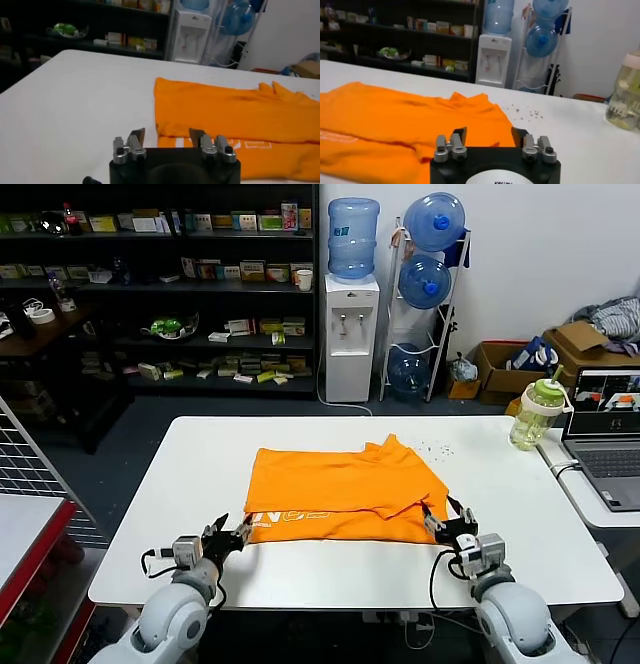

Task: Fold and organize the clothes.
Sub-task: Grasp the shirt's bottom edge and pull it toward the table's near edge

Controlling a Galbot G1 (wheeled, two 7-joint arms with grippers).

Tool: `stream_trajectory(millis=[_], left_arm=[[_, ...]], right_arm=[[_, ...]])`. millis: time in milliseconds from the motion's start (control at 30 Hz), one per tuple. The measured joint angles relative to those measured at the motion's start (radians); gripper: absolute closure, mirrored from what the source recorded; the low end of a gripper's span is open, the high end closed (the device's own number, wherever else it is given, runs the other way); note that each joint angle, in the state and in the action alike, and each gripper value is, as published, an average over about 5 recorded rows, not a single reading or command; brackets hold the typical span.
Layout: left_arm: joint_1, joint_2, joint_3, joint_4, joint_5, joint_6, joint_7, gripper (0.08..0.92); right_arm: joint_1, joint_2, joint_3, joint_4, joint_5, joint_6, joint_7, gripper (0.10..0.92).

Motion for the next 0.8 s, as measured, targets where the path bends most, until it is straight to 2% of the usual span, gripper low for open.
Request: stream_trajectory(millis=[167,567,700,800], left_arm=[[0.052,-0.033,-0.009,-0.012,0.033,-0.010,0.014,0.184],[0.054,-0.076,-0.032,0.036,0.075,-0.035,0.039,0.177],[0.041,-0.083,-0.032,0.057,0.082,-0.042,0.042,0.180],[0.032,-0.088,-0.032,0.071,0.087,-0.050,0.044,0.224]], right_arm=[[-0.050,-0.002,0.033,-0.002,0.025,0.003,-0.030,0.204],[-0.055,0.010,0.054,-0.062,0.091,0.005,-0.086,0.212],[-0.038,0.014,0.051,-0.086,0.105,0.004,-0.096,0.295],[-0.024,0.014,0.048,-0.103,0.114,0.007,-0.103,0.381]])
